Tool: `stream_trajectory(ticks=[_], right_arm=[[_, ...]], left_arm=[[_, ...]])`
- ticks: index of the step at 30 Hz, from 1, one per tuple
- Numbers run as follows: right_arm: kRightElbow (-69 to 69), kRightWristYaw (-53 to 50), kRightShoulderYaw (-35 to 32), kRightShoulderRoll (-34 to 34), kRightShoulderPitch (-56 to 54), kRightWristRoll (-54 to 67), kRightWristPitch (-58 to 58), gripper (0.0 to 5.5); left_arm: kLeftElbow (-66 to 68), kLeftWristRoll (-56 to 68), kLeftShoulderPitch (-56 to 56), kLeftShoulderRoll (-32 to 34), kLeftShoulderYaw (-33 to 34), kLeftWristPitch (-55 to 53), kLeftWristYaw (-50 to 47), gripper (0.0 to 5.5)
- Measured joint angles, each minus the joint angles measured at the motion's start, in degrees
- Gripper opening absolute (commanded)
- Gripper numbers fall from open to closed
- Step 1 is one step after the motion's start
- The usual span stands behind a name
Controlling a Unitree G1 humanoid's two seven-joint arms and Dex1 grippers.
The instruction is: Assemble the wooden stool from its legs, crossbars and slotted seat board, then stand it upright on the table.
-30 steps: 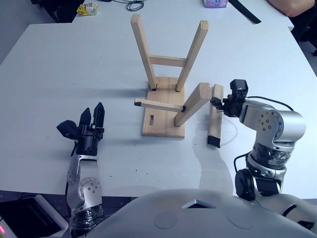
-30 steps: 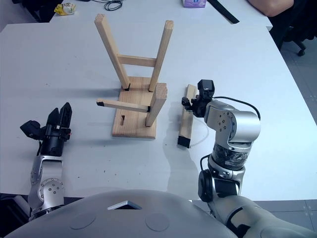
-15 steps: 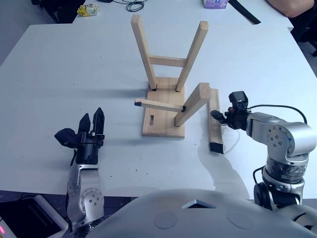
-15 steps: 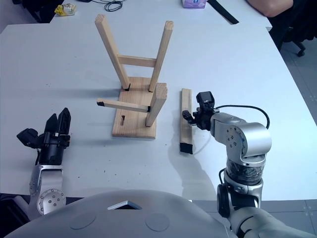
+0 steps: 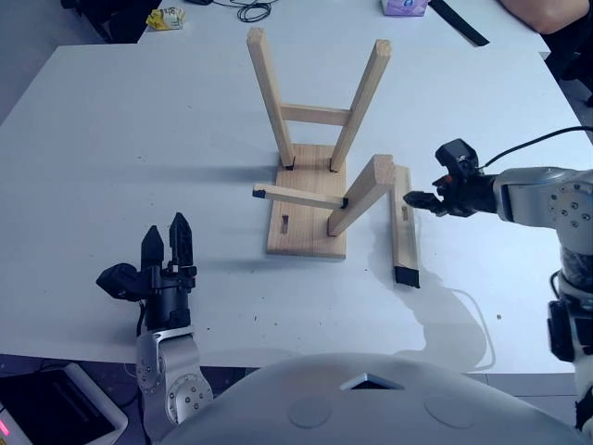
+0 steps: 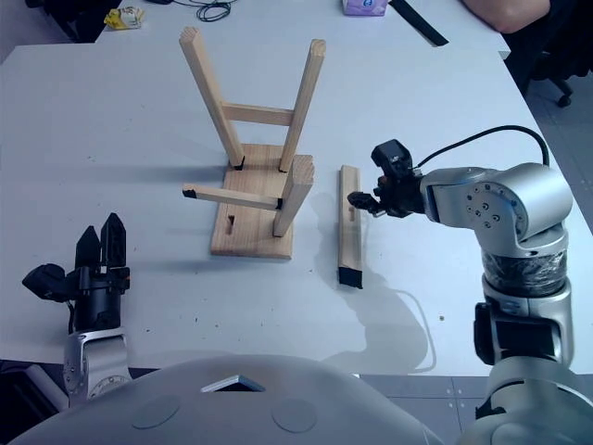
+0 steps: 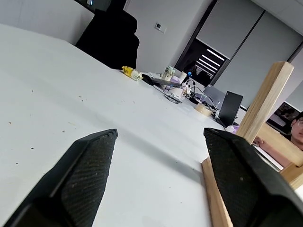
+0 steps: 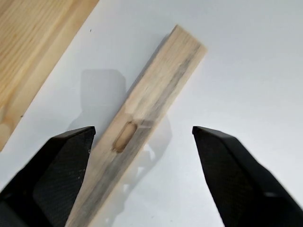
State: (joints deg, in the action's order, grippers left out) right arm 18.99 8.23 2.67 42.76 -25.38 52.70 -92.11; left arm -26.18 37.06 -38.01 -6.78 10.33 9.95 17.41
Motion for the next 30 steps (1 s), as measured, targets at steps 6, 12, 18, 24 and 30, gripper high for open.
stream_trajectory(ticks=[6, 12, 18, 24, 30], right_arm=[[-4.47, -8.81, 0.01, -0.07, 0.02, 13.31, 0.00, 3.80], [-5.04, -22.61, -0.98, -6.42, 2.08, 17.07, 0.06, 3.80], [-0.71, -35.17, -5.28, -14.60, 8.99, 14.50, 0.39, 3.80], [2.97, -38.82, -7.42, -20.73, 11.85, 9.84, 0.32, 3.80], [6.16, -35.13, -5.89, -22.17, 12.71, 1.23, 0.19, 3.80]], left_arm=[[0.00, 0.23, -1.19, 0.36, -1.06, 0.87, -1.73, 3.38], [-0.01, 0.74, -1.09, 0.78, -0.51, 0.30, -2.56, 3.38], [0.01, 1.89, 1.98, 3.14, 0.73, -3.23, -3.00, 3.38], [1.09, 2.84, 5.73, 5.76, 2.96, -6.09, -3.03, 3.38], [1.71, 3.70, 8.48, 7.10, 3.88, -8.15, -3.00, 3.38]])
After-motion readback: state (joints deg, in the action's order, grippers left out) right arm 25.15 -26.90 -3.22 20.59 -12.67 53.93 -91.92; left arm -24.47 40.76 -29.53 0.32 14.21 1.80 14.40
